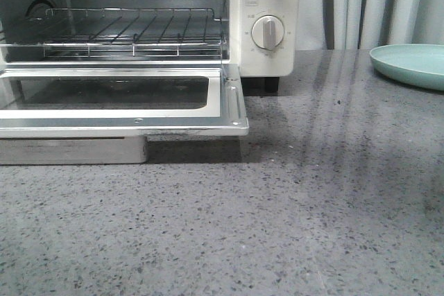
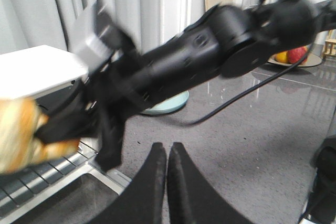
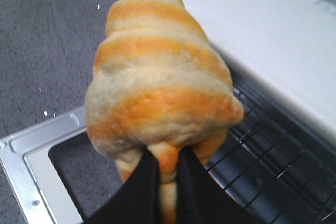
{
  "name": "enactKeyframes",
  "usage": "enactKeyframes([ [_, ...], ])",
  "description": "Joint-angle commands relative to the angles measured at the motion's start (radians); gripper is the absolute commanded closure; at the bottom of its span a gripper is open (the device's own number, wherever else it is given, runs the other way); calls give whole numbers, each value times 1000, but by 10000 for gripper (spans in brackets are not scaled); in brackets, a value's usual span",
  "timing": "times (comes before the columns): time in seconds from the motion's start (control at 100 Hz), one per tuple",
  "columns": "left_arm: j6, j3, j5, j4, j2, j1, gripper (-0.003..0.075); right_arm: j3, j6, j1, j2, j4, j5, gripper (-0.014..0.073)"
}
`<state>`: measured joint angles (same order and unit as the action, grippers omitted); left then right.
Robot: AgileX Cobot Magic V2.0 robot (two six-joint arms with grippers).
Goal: Put bread in oven
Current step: 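Lift the croissant with the right gripper and carry it into the oven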
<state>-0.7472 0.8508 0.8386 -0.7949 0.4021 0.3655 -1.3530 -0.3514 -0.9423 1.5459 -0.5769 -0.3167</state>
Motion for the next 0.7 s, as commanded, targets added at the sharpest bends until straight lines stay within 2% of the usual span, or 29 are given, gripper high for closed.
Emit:
enactKeyframes([
  [0.0,10,26,-18,-50,12,3,742,-33,3,10,18,-42,42,662],
  [0.13,10,26,27,-60,12,3,742,-55,3,55,100,-48,33,662],
  [0.34,10,26,26,-60,12,3,741,-136,3,106,180,-48,-34,662],
  [0.69,10,26,21,-60,12,3,742,-175,3,141,238,-50,-5,662],
])
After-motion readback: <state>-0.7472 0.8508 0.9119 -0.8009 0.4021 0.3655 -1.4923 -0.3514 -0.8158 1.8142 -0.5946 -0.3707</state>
